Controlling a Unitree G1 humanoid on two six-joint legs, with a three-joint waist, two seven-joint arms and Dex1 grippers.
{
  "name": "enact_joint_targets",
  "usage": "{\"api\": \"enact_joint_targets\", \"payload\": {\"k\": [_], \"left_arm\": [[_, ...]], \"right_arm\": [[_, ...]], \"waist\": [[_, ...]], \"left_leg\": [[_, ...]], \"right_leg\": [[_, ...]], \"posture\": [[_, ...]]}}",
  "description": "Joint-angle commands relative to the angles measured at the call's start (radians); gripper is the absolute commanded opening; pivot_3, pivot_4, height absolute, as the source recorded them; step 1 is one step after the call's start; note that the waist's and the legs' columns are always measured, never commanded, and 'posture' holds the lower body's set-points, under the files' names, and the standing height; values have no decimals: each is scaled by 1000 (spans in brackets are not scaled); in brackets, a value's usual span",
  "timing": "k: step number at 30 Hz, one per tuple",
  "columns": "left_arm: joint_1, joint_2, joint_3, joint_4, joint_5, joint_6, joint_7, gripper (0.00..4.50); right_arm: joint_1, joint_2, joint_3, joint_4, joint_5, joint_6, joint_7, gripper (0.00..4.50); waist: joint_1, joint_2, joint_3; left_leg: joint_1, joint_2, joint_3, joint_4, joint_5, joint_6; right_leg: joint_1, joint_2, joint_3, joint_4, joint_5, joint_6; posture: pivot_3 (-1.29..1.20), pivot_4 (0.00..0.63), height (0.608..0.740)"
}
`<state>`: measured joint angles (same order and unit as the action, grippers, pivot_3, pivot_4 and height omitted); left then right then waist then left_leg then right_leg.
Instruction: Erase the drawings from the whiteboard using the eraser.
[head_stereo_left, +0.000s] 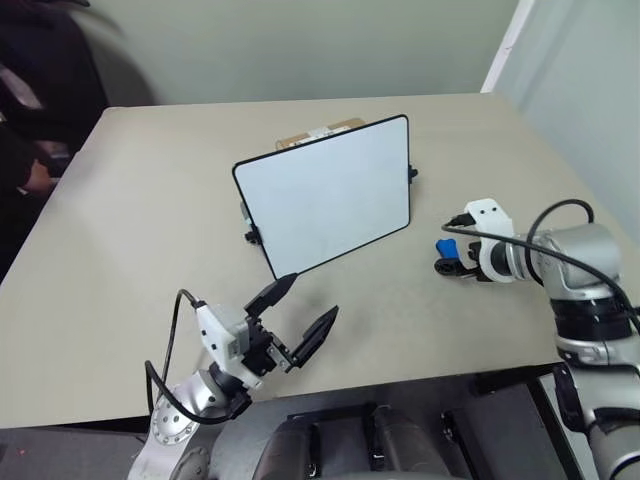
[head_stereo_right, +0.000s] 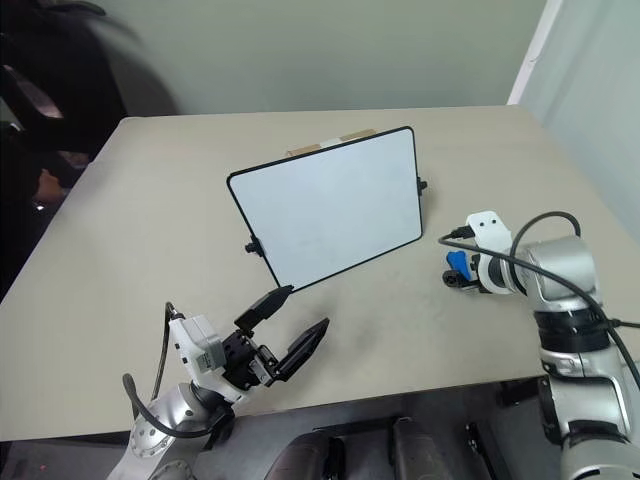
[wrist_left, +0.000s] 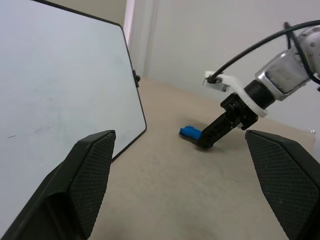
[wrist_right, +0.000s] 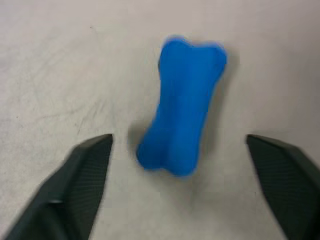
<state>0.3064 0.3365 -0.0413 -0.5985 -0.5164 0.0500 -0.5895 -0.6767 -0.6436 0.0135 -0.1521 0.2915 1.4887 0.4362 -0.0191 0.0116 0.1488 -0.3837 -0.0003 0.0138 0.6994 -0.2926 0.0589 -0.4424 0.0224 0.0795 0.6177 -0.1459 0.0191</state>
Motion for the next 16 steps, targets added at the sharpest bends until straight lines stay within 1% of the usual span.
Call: {"api": "enact_joint_targets", "payload": {"k": [1,3,5,8,9,11,12,16], "left_arm": [[9,6,7,-21,-5,-4,-6,4500],[14,9,13,-25,-11,-3,-7,4500],[15,12,19,-30,-19,0,-8,4500],[15,14,33,-42,-20,-3,1,4500],[13,16,38,-43,-22,-3,1,4500],[10,20,45,-43,-28,-2,-4,4500],[11,22,50,-42,-32,-4,-8,4500],[5,39,62,-50,-37,1,-15,4500]], "right_arm": [[88,-62,-106,-204,53,-164,83,4430],[183,-52,-166,-302,71,-306,111,4430],[254,-26,-205,-364,87,-399,122,4430],[369,32,-237,-445,113,-622,174,4430],[416,52,-240,-468,135,-701,219,4430],[496,62,-223,-483,174,-785,299,4430],[523,72,-206,-472,178,-820,315,4430],[537,136,-187,-408,209,-893,313,4430]], "waist": [[3,0,0],[2,0,0],[2,0,0],[-1,0,0],[-2,0,0],[-2,0,0],[-1,0,0],[-2,0,0]], "left_leg": [[0,0,0,0,0,0],[0,0,0,0,0,0],[0,0,0,-1,-1,0],[0,0,0,0,-1,-1],[0,0,0,0,-1,-1],[0,-1,-1,0,-1,-1],[0,-1,0,0,-1,-1],[1,-1,-1,1,-2,-1]], "right_leg": [[1,0,0,0,1,-3],[3,0,0,-2,0,-4],[4,0,0,-5,0,-3],[5,0,0,-8,0,-3],[5,0,0,-8,-1,-3],[5,0,0,-8,-2,-1],[5,0,1,-8,-4,3],[7,0,1,-10,-6,6]], "posture": [[0,150,740],[0,150,740],[0,150,740],[0,150,740],[0,150,740],[0,150,740],[0,150,740],[0,150,740]]}}
